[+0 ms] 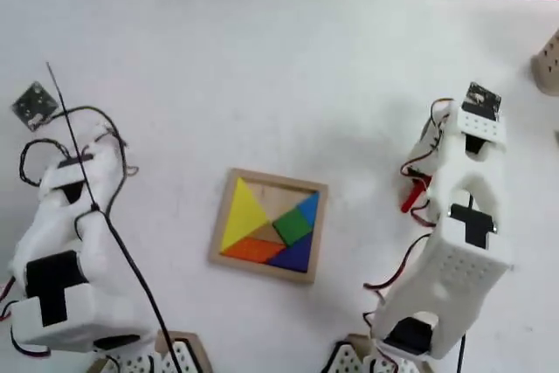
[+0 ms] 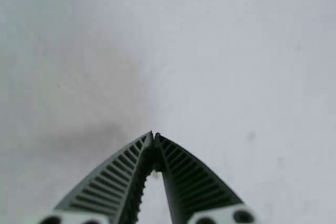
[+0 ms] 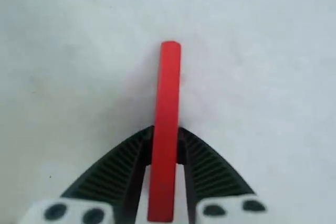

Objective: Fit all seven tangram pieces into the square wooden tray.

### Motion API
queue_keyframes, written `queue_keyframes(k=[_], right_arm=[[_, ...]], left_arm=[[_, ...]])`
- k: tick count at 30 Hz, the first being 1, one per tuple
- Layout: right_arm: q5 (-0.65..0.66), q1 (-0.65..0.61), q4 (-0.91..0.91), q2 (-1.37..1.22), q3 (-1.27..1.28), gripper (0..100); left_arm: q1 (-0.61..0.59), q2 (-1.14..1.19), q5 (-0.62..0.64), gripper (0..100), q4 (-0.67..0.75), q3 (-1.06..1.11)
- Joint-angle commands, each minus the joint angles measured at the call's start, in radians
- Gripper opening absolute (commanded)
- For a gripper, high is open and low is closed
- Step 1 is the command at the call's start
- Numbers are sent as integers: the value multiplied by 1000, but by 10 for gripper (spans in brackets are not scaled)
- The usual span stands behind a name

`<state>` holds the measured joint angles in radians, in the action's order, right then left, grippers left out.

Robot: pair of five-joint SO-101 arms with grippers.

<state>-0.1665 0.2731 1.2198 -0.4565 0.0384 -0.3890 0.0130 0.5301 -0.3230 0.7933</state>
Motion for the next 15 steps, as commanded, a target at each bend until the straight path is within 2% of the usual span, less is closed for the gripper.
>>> queue_keyframes(k=[1, 9, 15], right_arm=[[8, 5, 38, 10, -14, 16], [-35, -7, 193, 189, 5, 16], [-35, -30, 209, 440, 173, 16]], left_arm=[[24, -12, -46, 23, 28, -6], [24, -7, -55, 23, 28, -8], [25, -7, -55, 23, 28, -6]])
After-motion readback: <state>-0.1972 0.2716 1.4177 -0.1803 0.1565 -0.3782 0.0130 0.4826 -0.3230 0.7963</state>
